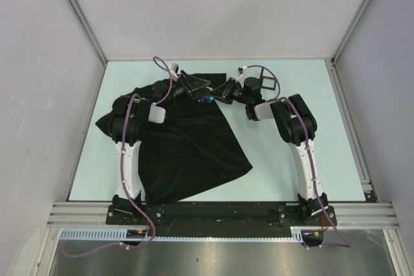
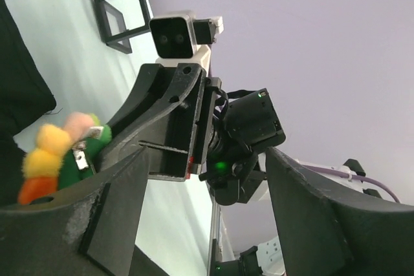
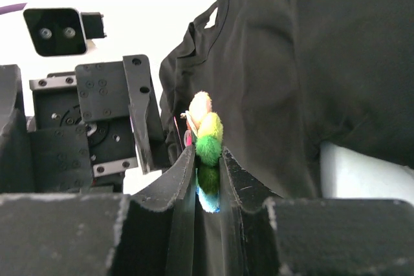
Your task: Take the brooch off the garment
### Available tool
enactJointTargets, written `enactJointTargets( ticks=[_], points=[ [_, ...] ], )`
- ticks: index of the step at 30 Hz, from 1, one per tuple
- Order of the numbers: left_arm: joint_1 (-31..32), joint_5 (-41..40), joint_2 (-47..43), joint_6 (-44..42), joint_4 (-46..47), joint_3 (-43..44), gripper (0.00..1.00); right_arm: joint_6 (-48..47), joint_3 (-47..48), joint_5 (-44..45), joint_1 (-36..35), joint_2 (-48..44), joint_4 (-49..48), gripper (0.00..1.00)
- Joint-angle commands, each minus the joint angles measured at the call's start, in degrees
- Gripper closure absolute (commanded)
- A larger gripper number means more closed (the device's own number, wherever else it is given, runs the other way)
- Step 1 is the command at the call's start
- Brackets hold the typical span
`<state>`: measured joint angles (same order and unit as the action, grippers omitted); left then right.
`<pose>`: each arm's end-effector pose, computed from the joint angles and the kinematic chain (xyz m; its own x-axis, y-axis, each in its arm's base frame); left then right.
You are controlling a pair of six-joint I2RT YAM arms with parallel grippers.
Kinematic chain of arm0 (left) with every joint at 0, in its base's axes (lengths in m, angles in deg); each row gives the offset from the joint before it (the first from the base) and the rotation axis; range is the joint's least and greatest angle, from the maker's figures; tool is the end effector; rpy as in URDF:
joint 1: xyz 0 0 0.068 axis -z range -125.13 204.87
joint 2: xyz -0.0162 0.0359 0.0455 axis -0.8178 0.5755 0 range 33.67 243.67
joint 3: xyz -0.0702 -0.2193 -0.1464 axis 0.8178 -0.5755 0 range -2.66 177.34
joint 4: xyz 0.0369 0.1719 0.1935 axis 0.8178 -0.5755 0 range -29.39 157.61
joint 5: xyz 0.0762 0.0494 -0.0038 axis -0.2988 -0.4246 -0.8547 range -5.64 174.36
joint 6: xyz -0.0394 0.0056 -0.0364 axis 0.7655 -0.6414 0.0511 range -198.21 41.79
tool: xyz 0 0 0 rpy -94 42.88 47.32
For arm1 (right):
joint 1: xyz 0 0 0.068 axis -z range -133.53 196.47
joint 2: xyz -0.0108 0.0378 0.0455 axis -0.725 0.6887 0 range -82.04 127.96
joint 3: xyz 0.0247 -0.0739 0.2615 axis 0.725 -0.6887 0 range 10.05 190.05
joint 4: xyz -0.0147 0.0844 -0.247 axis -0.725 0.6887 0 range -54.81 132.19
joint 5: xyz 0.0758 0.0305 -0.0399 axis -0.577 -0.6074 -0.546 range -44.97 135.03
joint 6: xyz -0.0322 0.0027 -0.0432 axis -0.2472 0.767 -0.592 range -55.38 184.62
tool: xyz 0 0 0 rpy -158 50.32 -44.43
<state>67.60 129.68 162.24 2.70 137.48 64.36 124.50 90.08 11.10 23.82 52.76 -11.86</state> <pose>0.4355 -0.1243 0.1475 -0.8084 -0.5291 -0.2581 0.2723 0.0525 -0.9608 0.4529 0.2104 0.1214 -0.7802 0.4521 -0.4323 -0.3092 0.3220 0.8948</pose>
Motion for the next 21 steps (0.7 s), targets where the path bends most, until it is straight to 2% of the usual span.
enactJointTargets(
  ticks=[1,5,11,15,17,21],
  points=[
    [-2.1,0.8,-4.5,0.8,8.7,-2.5,0.24,-1.0,-0.5,-0.7,0.0,-4.5,-2.4,1.0],
    [-4.1,0.5,-9.9,-6.4,3.8,-5.6,0.23,-0.1,-0.8,-1.0,0.5,-4.5,-3.3,1.0],
    [-3.6,-2.5,-16.7,-22.9,-16.5,-5.7,0.2,2.4,-1.8,-2.2,1.8,-4.9,-6.3,1.0],
    [-2.3,-1.9,-13.7,-24.6,-20.6,-2.8,0.19,2.8,-3.1,-2.7,2.8,-6.1,-7.5,1.0],
    [-1.5,-1.1,-12.0,-22.7,-19.1,-1.6,0.18,3.3,-3.6,-2.9,3.3,-6.7,-8.5,1.0],
    [-0.3,0.1,-8.8,-19.7,-16.7,0.2,0.21,4.5,-4.6,-3.3,4.1,-7.3,-11.0,1.0]
  ],
)
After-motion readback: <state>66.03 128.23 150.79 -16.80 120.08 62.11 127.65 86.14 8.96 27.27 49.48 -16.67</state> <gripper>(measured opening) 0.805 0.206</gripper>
